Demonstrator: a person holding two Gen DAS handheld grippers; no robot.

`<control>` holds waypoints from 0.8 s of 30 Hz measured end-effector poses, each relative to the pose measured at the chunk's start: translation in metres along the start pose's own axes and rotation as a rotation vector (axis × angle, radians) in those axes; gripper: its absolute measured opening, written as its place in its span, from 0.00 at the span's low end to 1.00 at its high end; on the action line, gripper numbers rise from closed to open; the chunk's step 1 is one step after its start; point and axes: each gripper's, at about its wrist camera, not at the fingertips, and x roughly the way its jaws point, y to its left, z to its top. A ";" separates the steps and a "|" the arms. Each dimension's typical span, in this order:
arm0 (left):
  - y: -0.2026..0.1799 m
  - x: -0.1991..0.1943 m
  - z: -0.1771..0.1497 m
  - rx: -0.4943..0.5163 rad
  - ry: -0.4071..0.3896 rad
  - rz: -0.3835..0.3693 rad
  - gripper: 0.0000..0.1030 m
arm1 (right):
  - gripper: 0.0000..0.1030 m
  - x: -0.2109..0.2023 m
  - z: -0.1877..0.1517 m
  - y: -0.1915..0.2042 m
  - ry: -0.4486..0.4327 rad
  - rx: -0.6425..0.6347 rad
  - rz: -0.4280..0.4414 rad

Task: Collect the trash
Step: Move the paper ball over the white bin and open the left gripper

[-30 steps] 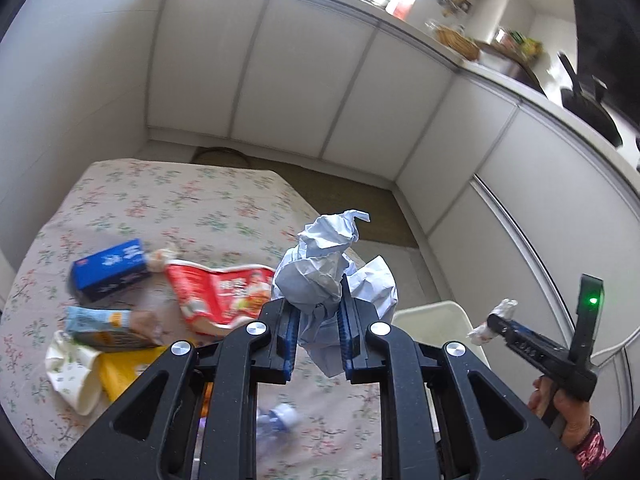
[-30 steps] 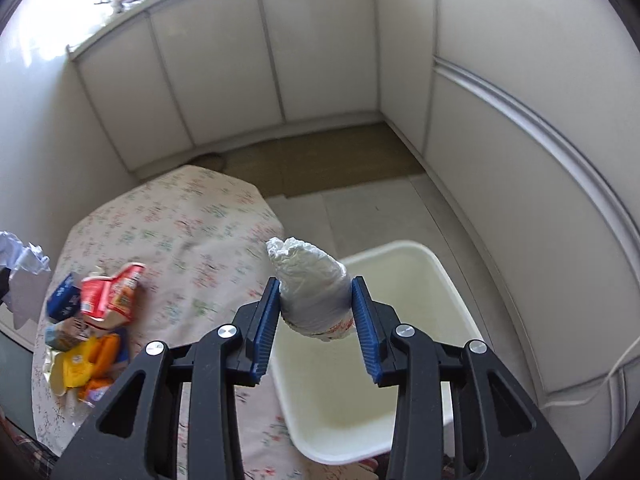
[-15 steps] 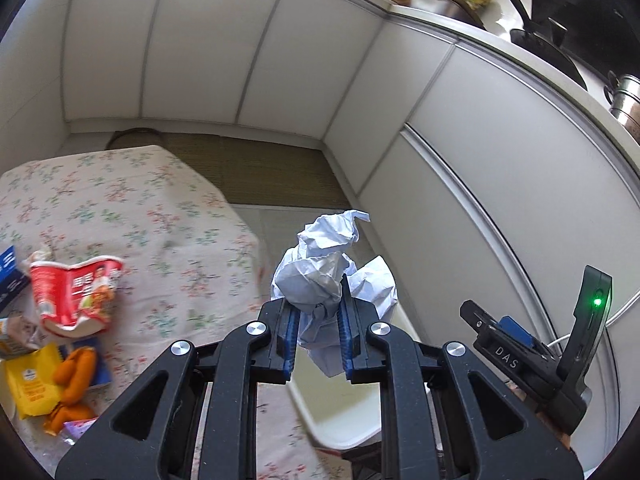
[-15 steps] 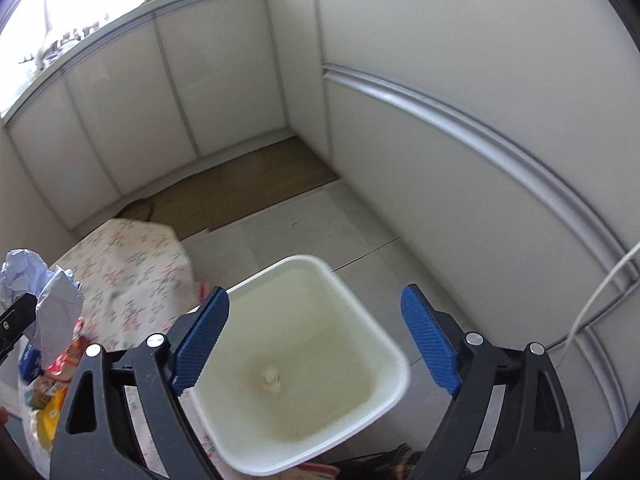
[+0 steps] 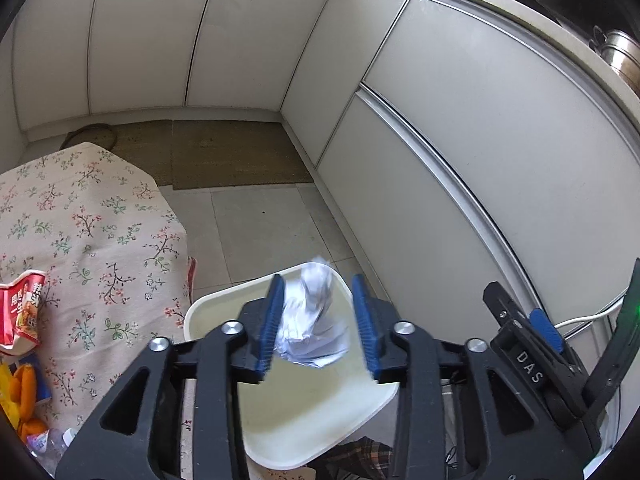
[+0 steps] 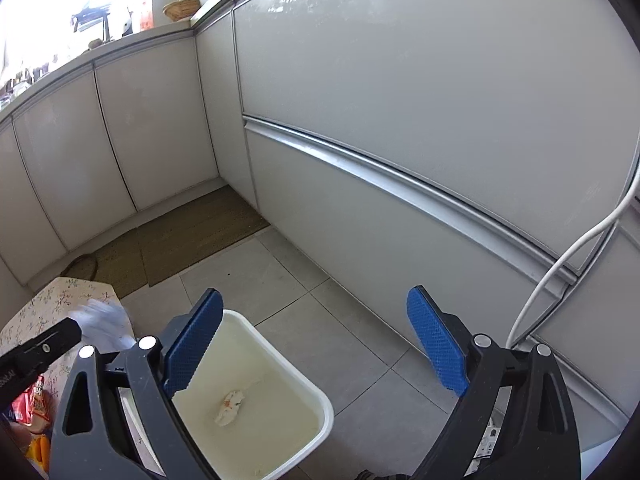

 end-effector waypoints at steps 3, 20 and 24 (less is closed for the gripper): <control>-0.002 -0.005 0.000 0.028 -0.022 0.049 0.58 | 0.90 0.000 0.000 0.002 -0.018 0.002 0.004; 0.048 -0.081 -0.021 0.034 -0.199 0.462 0.91 | 0.93 -0.046 -0.020 0.080 -0.164 -0.148 0.176; 0.077 -0.100 -0.029 -0.033 -0.208 0.515 0.92 | 0.93 -0.055 -0.034 0.108 -0.167 -0.222 0.221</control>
